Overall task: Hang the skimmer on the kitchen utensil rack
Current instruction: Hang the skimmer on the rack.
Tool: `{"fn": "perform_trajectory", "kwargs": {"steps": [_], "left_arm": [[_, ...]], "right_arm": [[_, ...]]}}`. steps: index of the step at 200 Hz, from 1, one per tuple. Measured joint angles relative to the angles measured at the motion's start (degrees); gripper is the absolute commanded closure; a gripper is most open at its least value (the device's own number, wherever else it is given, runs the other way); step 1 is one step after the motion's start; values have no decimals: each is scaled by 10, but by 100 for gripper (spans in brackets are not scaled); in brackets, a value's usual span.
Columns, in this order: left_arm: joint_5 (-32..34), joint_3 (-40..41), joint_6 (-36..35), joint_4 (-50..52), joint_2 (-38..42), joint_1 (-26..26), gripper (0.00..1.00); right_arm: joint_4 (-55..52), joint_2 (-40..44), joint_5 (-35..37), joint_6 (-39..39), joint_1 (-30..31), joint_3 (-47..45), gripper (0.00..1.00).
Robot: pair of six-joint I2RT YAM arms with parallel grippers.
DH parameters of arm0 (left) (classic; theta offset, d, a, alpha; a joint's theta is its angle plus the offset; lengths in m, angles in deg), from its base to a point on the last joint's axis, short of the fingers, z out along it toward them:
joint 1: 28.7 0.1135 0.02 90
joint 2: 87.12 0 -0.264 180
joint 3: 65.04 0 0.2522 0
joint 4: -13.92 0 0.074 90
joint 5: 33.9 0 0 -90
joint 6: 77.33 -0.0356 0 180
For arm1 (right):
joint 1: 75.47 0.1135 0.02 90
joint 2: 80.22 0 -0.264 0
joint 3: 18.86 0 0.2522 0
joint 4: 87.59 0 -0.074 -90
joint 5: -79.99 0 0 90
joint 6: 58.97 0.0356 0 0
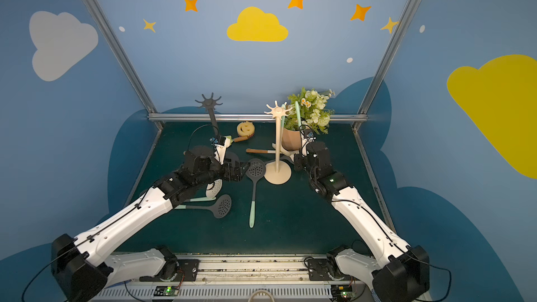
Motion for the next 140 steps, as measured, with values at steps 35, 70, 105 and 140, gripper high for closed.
{"fn": "perform_trajectory", "kwargs": {"steps": [35, 70, 105, 140], "left_arm": [[-1, 0, 1, -1, 0, 2, 0], [-5, 0, 2, -2, 0, 4, 0], [-10, 0, 4, -3, 0, 6, 0], [-11, 1, 7, -6, 0, 8, 0]], "right_arm": [[0, -7, -7, -8, 0, 0, 100], [0, -11, -15, -11, 0, 0, 100], [0, -12, -20, -15, 0, 0, 100], [0, -12, -19, -16, 0, 0, 100]]}}
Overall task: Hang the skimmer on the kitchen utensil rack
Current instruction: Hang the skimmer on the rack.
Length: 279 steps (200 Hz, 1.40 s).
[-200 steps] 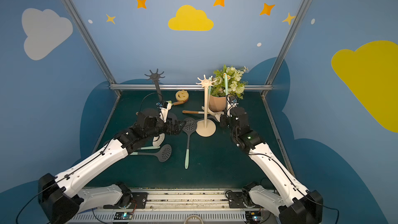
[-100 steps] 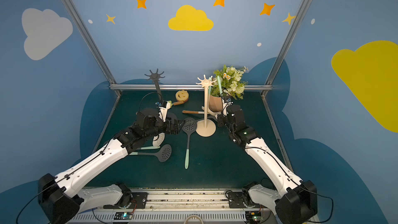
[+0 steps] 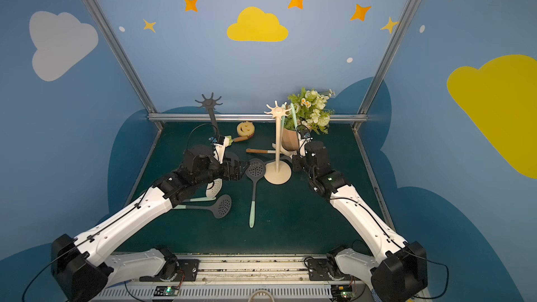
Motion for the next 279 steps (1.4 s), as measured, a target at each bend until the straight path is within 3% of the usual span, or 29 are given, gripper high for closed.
{"fn": "perform_trajectory", "kwargs": {"steps": [279], "left_arm": [[-14, 5, 10, -11, -6, 1, 0]], "right_arm": [[0, 20, 23, -14, 13, -13, 100]]}}
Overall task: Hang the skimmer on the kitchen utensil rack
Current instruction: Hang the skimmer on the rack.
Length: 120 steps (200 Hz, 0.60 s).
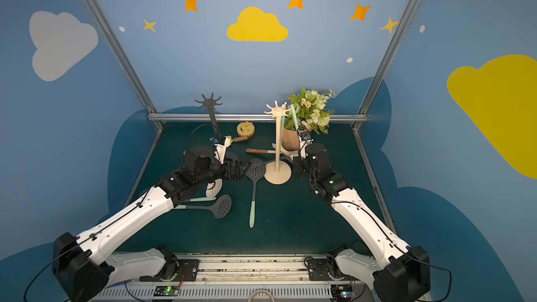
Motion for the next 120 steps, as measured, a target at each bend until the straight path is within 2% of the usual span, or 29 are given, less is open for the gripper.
{"fn": "perform_trajectory", "kwargs": {"steps": [120], "left_arm": [[0, 0, 0, -2, 0, 0, 0]], "right_arm": [[21, -30, 81, -42, 27, 0, 100]]}}
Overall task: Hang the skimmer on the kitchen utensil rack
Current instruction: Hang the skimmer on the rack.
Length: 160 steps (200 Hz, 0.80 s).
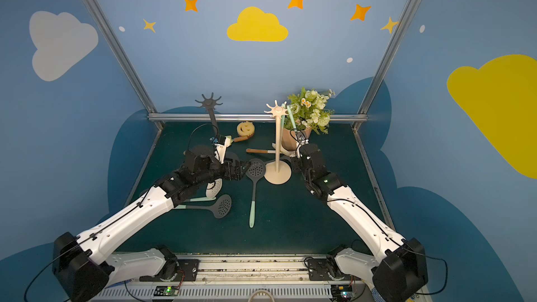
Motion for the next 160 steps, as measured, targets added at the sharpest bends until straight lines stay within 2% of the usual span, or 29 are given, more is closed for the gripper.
{"fn": "perform_trajectory", "kwargs": {"steps": [41, 51, 77, 94, 124, 160], "left_arm": [[0, 0, 0, 0, 0, 0, 0], [0, 0, 0, 0, 0, 0, 0], [0, 0, 0, 0, 0, 0, 0], [0, 0, 0, 0, 0, 1, 0], [0, 0, 0, 0, -5, 1, 0], [0, 0, 0, 0, -13, 1, 0]], "right_arm": [[23, -27, 22, -9, 11, 0, 99], [26, -29, 26, -9, 12, 0, 95], [24, -30, 26, -13, 13, 0, 72], [19, -29, 14, -11, 15, 0, 64], [14, -23, -3, -2, 17, -1, 55], [16, 15, -16, 46, 15, -39, 51]]}}
